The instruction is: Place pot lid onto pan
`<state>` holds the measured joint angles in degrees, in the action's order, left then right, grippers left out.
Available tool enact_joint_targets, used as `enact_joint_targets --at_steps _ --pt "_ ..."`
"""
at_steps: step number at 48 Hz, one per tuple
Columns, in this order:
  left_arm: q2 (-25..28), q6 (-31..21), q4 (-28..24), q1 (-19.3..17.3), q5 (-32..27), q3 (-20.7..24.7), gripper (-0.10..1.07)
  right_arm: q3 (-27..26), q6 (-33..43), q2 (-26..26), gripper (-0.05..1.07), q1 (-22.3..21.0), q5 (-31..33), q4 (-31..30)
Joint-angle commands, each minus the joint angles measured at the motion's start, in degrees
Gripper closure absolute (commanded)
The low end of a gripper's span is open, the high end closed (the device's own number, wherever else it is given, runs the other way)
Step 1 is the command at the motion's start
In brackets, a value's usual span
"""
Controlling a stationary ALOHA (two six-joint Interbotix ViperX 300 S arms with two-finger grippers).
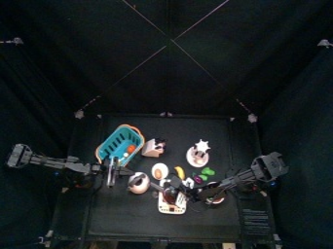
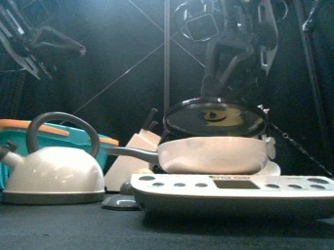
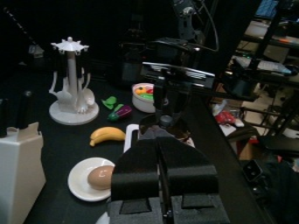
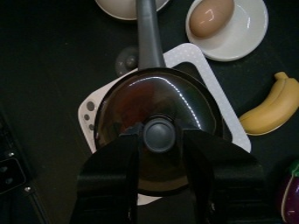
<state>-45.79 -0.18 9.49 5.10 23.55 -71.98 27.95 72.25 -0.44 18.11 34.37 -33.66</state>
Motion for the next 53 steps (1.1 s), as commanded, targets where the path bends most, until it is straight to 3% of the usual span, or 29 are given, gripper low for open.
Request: enact_joint_targets --at_steps 1,53 --pt "0.09 0.09 0.09 -0.09 0.35 0.7 0.99 -1.67 -0.44 -0.26 0.51 -0.62 -0.35 0.0" --pt "0.09 0.0 0.09 -0.09 0.35 0.35 0.99 -3.25 -0.44 2.81 0.5 0.0 1.23 0.53"
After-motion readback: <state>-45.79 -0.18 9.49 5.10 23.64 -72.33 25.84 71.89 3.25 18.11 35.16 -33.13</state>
